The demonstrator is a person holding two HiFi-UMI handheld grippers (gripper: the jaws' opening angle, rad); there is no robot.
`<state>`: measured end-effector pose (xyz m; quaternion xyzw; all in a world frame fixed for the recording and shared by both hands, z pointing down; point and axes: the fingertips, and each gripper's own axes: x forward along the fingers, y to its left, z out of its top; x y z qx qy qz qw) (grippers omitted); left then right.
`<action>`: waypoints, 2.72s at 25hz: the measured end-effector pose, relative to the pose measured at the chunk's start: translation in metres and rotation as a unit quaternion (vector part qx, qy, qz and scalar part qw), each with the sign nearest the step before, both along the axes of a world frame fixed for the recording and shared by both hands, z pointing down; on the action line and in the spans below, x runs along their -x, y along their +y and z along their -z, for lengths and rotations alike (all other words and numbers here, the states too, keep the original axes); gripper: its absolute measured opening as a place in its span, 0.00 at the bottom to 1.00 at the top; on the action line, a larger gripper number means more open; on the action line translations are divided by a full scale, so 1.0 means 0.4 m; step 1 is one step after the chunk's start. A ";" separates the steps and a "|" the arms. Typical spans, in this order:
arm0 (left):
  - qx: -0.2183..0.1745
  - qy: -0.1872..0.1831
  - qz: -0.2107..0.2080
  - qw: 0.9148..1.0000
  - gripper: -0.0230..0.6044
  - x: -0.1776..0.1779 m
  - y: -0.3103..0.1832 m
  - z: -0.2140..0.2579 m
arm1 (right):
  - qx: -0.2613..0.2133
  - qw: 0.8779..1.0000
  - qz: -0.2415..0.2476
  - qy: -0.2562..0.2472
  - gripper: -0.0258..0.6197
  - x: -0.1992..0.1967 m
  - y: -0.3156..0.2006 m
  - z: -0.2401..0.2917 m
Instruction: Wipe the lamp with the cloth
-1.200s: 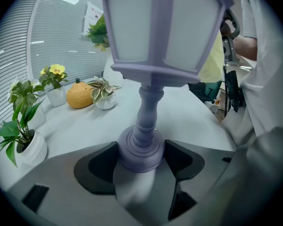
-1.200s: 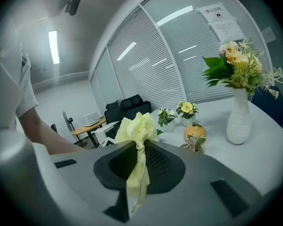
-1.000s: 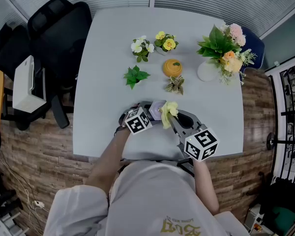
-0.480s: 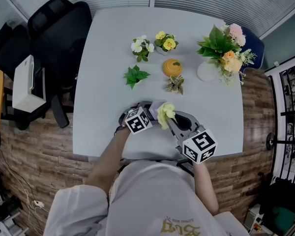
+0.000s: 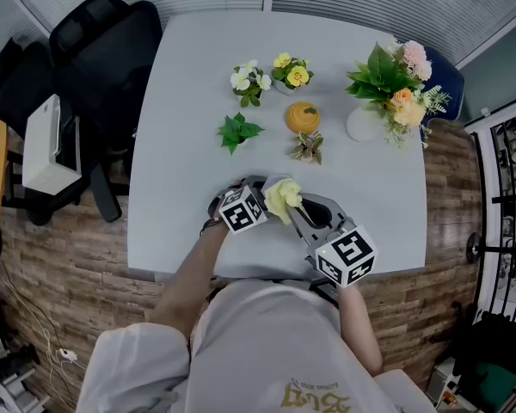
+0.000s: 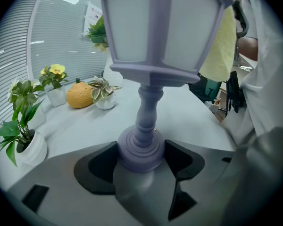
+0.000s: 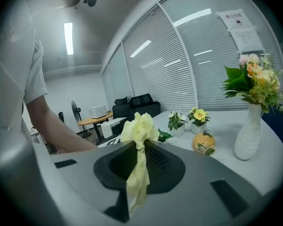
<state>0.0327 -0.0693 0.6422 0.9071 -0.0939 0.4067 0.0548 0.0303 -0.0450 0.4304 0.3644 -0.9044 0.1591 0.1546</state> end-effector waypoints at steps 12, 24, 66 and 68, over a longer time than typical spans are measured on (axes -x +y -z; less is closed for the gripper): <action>0.001 0.000 0.000 1.000 0.56 -0.001 -0.001 0.000 | -0.029 0.999 0.016 0.033 0.11 0.023 -0.013 0.004; 0.001 0.000 0.001 1.000 0.56 -0.001 -0.001 0.001 | -0.050 0.997 0.017 0.054 0.11 0.035 -0.029 0.003; -0.003 0.003 0.002 1.000 0.56 -0.001 -0.001 0.002 | -0.066 0.993 0.012 0.102 0.11 0.090 -0.126 -0.011; -0.003 0.003 0.001 1.000 0.56 0.000 -0.001 0.002 | -0.063 0.993 0.008 0.099 0.11 0.093 -0.131 -0.007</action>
